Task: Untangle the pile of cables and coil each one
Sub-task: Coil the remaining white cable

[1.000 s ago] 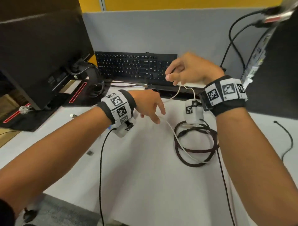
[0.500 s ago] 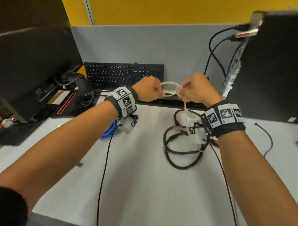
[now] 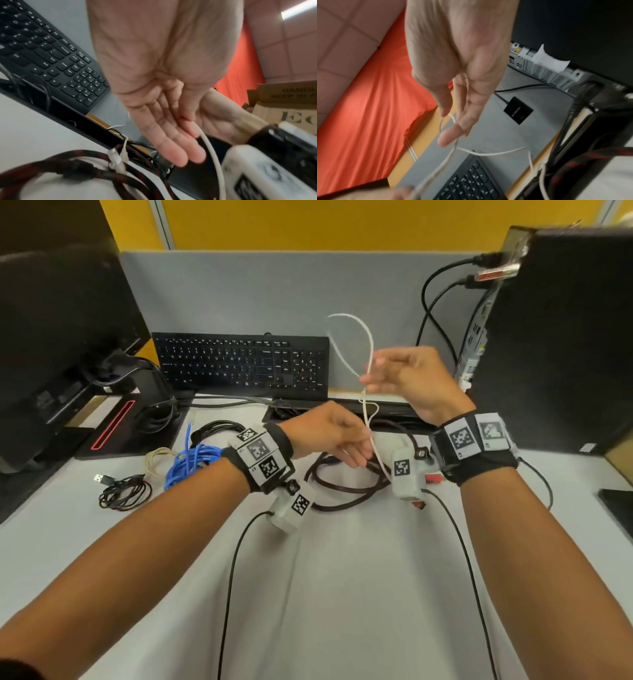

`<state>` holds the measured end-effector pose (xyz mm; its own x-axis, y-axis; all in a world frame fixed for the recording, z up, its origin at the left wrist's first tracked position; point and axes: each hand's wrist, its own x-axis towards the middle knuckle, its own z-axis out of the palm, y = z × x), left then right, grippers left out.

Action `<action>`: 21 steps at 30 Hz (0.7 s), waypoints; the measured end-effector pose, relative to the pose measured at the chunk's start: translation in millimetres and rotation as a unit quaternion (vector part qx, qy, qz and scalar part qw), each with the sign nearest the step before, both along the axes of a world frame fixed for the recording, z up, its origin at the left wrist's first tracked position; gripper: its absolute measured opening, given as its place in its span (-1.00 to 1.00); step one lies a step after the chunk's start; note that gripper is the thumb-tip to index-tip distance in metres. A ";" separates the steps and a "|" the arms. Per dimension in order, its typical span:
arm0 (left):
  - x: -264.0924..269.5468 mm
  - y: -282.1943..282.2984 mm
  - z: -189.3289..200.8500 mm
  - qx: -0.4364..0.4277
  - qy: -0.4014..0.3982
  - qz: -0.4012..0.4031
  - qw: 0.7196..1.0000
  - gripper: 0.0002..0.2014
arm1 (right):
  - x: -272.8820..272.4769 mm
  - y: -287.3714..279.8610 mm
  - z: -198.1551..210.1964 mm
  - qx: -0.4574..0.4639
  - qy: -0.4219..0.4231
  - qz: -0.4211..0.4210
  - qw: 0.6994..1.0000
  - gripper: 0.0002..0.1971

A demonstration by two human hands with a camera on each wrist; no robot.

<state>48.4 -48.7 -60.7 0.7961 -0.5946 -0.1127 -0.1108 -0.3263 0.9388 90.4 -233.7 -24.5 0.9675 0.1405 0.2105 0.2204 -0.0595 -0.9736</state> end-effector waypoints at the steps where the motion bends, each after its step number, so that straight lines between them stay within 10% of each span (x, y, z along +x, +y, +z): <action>1: 2.4 -0.1 1.6 -0.017 -0.004 0.034 0.999 -0.76 | -0.2 -3.9 -5.5 -0.039 0.012 0.011 0.999 -0.76; 7: 3.7 -2.5 9.8 -0.049 0.057 0.058 0.995 -0.85 | -5.7 -19.5 -31.1 -0.236 0.052 0.172 0.955 -0.86; 13: 22.2 -12.1 23.4 -0.078 -0.017 0.216 0.973 -0.81 | -12.9 -22.6 -29.2 -0.212 0.049 0.201 0.955 -0.56; 21: 73.2 17.1 87.9 -0.070 -0.079 0.374 0.921 -0.86 | -20.7 -32.3 -28.2 -0.406 0.001 0.402 0.820 -0.82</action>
